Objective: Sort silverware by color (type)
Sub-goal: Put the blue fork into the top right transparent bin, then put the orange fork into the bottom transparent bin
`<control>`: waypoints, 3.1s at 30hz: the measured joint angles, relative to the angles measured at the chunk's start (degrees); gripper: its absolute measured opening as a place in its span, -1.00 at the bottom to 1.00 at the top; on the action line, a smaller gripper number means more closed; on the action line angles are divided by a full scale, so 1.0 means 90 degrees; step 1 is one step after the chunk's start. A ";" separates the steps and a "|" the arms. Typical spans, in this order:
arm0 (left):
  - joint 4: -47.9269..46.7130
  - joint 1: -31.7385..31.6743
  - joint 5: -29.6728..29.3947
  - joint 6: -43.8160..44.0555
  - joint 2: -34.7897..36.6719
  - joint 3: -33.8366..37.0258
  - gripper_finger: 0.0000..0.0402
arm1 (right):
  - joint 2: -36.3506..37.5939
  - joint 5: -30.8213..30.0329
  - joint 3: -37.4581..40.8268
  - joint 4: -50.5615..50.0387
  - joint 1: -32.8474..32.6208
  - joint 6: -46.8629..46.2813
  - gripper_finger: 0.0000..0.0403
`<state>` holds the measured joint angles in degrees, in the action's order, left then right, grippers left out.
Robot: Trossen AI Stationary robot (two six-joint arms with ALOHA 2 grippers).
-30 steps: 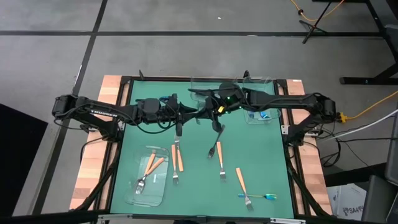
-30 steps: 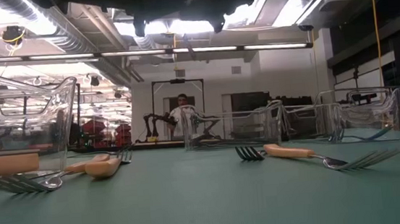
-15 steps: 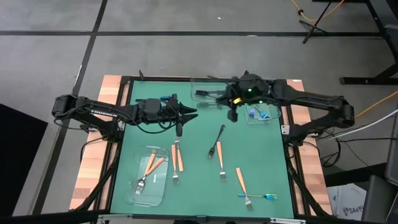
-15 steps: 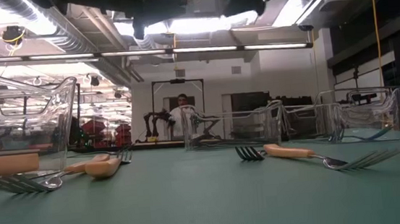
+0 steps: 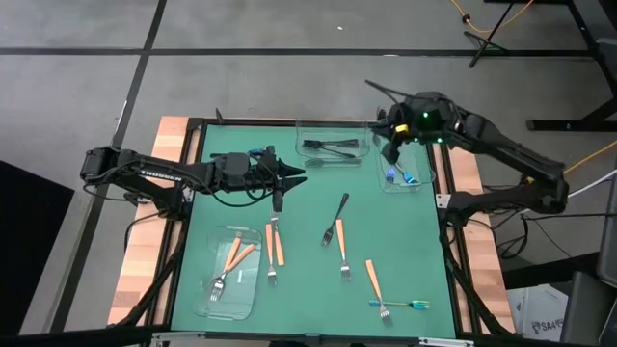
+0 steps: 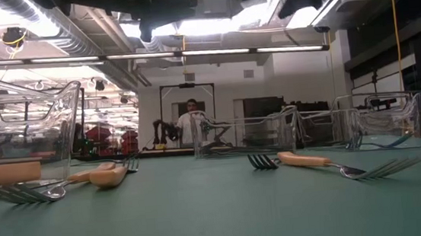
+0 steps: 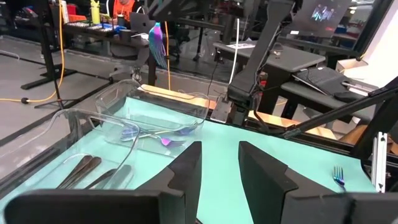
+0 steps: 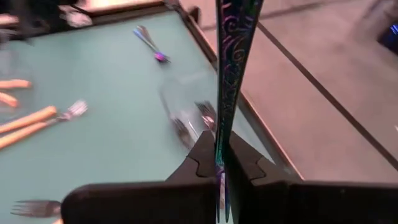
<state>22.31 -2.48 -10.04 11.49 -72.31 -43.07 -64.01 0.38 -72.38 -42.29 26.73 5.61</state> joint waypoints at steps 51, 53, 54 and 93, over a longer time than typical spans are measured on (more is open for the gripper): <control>-0.0092 0.0000 0.0002 0.0010 0.0000 0.0002 -0.50 | -0.0540 0.0178 0.3909 0.0486 0.2160 -0.1430 -1.00; -0.0092 0.0000 0.0002 0.0010 0.0000 0.0002 -0.50 | -0.0676 0.0177 0.3927 0.0569 0.2160 -0.1432 -1.00; -0.0092 0.0000 0.0002 0.0010 0.0000 0.0002 -0.50 | -0.0735 0.0177 0.3927 0.0588 0.2160 -0.1430 -1.00; -0.0092 0.0000 0.0002 -0.0010 0.0000 0.0002 -0.50 | -0.0922 0.0002 0.3929 0.0696 0.2156 -0.1423 -0.52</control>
<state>21.47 -2.48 -10.02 11.40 -72.31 -43.05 -72.31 0.40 -37.01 -36.03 46.14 -7.20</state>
